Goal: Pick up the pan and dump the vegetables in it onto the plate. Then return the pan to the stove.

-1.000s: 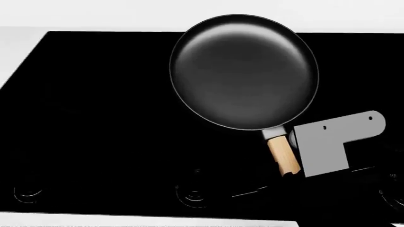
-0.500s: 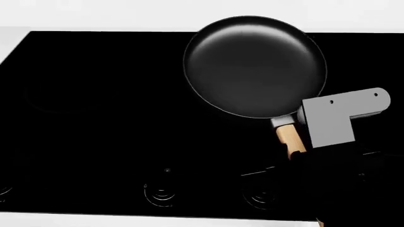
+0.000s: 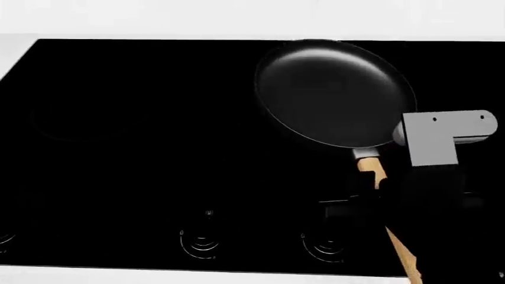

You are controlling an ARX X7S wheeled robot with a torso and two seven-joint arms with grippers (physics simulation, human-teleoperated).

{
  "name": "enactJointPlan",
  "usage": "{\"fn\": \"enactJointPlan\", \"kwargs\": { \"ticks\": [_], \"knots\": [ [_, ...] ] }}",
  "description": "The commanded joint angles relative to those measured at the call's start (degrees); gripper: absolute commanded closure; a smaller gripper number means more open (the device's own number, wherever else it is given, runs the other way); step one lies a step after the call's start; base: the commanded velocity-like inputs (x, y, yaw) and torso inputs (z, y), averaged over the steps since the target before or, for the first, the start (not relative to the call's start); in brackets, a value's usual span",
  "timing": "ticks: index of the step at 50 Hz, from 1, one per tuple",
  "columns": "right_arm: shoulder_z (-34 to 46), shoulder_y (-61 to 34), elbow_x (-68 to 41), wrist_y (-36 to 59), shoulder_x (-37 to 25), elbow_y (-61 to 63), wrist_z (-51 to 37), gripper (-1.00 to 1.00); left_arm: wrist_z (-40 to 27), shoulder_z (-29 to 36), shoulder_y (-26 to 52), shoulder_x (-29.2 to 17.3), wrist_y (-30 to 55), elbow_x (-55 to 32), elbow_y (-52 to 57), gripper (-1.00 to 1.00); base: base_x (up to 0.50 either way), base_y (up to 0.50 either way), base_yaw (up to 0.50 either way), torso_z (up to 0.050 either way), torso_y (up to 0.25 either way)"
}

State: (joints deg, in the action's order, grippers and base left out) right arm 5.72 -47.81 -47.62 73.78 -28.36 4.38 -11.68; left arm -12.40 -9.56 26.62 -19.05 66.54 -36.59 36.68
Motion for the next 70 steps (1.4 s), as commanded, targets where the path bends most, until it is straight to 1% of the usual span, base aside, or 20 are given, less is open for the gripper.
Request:
{"fn": "enactJointPlan", "kwargs": {
  "ticks": [1,8,15,18,19,21,25,28,31,37,45,56,63,64,70],
  "knots": [
    [1.0,0.5,-0.3,-4.5,3.6,-3.5,8.7,1.0,0.6,-2.2,0.4,0.8,0.7,-0.2,0.3,-1.0,0.0,0.0,0.0,0.0,0.0],
    [4.1,-0.5,0.0,-4.6,4.5,-5.4,10.9,1.0,0.9,-1.9,-0.2,0.8,-0.3,-0.1,-0.2,-1.0,0.0,0.0,0.0,0.0,0.002],
    [8.8,-1.7,3.3,-8.9,5.9,-11.3,14.9,1.0,0.6,-2.5,0.1,0.5,0.4,-0.8,0.0,-1.0,0.0,0.0,0.0,0.0,0.0],
    [12.3,-3.3,5.3,-9.5,5.4,-12.9,16.9,1.0,0.4,-2.1,0.3,0.6,0.2,-0.7,-0.1,-1.0,0.0,0.0,0.0,0.0,0.0],
    [15.7,-4.0,6.8,-9.9,4.6,-12.5,18.7,1.0,0.3,-1.9,0.2,0.7,0.1,-0.6,-0.2,-1.0,0.0,0.0,0.0,0.0,0.0],
    [18.1,-4.7,7.9,-10.0,4.0,-12.4,20.0,1.0,0.4,-1.7,0.2,0.6,-0.1,-0.5,-0.3,-1.0,0.0,0.0,0.0,0.0,0.0],
    [21.6,-5.8,8.5,-9.1,3.3,-11.6,22.4,1.0,0.3,-1.1,0.2,0.8,-0.8,-0.2,-0.9,-1.0,0.0,0.0,0.0,0.0,0.0],
    [25.6,-7.8,9.7,-8.3,3.3,-13.1,25.0,1.0,0.2,-0.7,0.1,1.0,-1.1,0.0,-1.1,-1.0,0.0,0.0,0.01,0.0,0.0],
    [27.9,-9.2,10.1,-7.6,3.2,-14.5,27.0,1.0,0.4,-1.0,-0.3,0.6,-1.2,-0.2,-1.1,-1.0,0.0,0.0,0.01,0.0,0.0],
    [27.4,-8.4,9.0,-6.8,3.6,-15.3,27.2,1.0,0.4,-0.8,-0.8,0.7,-1.8,-0.2,-1.3,-1.0,0.0,0.0,0.01,0.0,0.0],
    [30.1,-8.1,8.6,-6.5,4.3,-18.8,30.8,1.0,0.3,-0.9,-0.8,0.5,-1.7,-0.5,-1.2,-1.0,0.0,0.0,0.01,-0.004,0.0],
    [31.0,-7.1,8.5,-6.7,4.3,-20.6,31.8,1.0,0.1,0.0,-1.2,0.6,-2.6,-0.3,-1.7,-1.0,0.0,0.0,0.01,-0.004,0.0],
    [32.0,-6.8,7.8,-4.7,3.7,-18.8,32.0,1.0,0.5,-0.7,-1.6,0.2,-2.7,-0.8,-1.9,-1.0,0.0,0.0,0.0,-0.005,0.0],
    [32.0,-6.8,7.7,-4.6,3.6,-18.7,31.9,-1.0,0.4,-0.8,-1.6,0.2,-2.7,-0.9,-1.9,-1.0,0.0,0.0,0.0,-0.01,0.0],
    [31.5,-7.1,6.7,-2.4,2.7,-15.7,30.9,-1.0,0.0,-0.6,-1.0,0.4,-2.3,-1.3,-1.8,-1.0,0.0,0.0,0.0,-0.004,0.0]
  ]
}}
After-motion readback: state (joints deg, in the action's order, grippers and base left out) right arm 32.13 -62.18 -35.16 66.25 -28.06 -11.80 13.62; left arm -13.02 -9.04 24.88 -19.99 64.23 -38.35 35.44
